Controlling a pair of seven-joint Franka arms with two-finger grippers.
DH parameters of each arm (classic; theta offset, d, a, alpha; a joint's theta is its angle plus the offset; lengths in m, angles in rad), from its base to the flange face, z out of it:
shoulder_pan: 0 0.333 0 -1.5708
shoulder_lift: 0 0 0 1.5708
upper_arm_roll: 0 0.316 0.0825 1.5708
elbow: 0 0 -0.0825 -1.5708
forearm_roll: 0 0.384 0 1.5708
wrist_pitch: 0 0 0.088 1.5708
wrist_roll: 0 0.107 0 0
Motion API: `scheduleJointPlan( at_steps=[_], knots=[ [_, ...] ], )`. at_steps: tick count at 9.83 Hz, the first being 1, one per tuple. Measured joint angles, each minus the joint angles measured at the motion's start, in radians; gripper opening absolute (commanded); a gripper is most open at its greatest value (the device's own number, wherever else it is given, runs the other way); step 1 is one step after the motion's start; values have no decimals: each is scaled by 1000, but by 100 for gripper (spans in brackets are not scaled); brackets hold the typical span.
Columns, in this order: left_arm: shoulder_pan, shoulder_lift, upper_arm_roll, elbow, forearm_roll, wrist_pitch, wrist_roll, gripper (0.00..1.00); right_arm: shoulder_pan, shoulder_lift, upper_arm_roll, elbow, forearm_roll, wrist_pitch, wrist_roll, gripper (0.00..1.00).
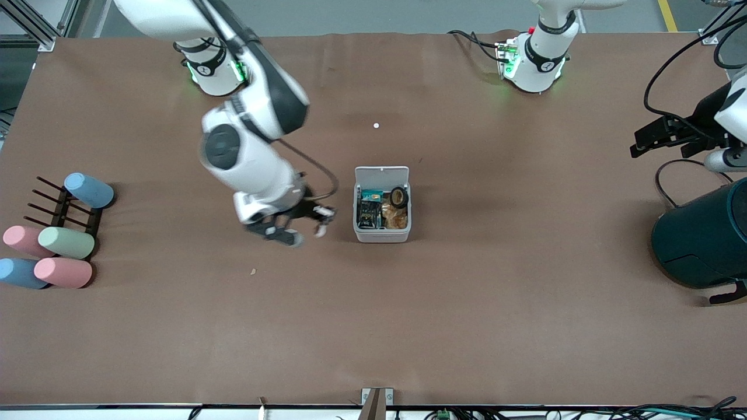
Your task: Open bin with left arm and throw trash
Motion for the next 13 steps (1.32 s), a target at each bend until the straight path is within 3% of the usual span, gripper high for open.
scheduleJointPlan(
  at_steps=[3,6,8,10,13],
  knots=[
    [-1,-3,1,8,2,2,5,100,127,123,-6,84,-1,59,52,2],
    [-27,-9,-1,33,64,12,-23,100,134,136,-24,92,-1,80,58,8],
    [-26,-5,-1,33,75,28,-28,100,127,143,-28,94,-1,77,58,76],
    [-24,-4,0,33,75,29,-28,100,128,159,-28,94,-5,77,58,99],
    [-16,-3,1,33,75,29,-25,100,134,159,-26,108,-36,61,58,99]
  ],
)
